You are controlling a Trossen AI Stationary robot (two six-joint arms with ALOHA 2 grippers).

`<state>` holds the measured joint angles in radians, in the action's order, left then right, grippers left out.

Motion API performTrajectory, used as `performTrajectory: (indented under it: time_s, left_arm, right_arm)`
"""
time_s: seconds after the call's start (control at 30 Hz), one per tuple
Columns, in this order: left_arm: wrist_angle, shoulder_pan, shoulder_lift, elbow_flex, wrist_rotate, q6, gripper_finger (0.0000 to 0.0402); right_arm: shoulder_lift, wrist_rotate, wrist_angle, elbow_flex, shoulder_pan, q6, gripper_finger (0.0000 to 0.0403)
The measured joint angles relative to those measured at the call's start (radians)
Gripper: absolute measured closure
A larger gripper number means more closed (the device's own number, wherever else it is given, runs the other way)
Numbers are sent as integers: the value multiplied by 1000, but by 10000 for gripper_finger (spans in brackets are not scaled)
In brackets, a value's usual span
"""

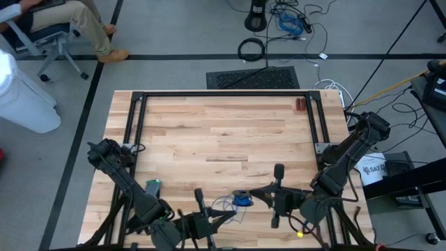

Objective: Coil cords
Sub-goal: Coil the blue wire onto the spool

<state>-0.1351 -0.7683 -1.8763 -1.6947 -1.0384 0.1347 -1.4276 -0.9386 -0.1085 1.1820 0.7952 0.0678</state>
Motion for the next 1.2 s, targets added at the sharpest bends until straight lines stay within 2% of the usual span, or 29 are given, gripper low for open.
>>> performTrajectory:
  time_s: [0.17,0.37,0.5,0.63,0.8,1.0,1.2]
  left_arm:
    - [6,50,0,-7,98,-48,400]
    - [105,106,0,-7,198,-192,400]
    - [158,130,0,-7,201,-257,400]
    - [157,139,-3,-8,202,-260,397]
    - [159,140,-6,-8,205,-261,362]
    - [171,140,-6,-8,205,-287,312]
    - [167,138,-6,-8,200,-287,298]
  right_arm:
    - [-24,-2,32,0,-36,-7,403]
    - [-31,-7,35,0,-51,-26,403]
    - [-31,-9,35,0,-51,-30,403]
    - [-31,-12,35,0,-51,-46,403]
    - [-31,-12,40,0,-51,-70,403]
    - [-31,-10,133,0,-57,-75,403]
    - [-31,-14,195,0,-57,-69,403]
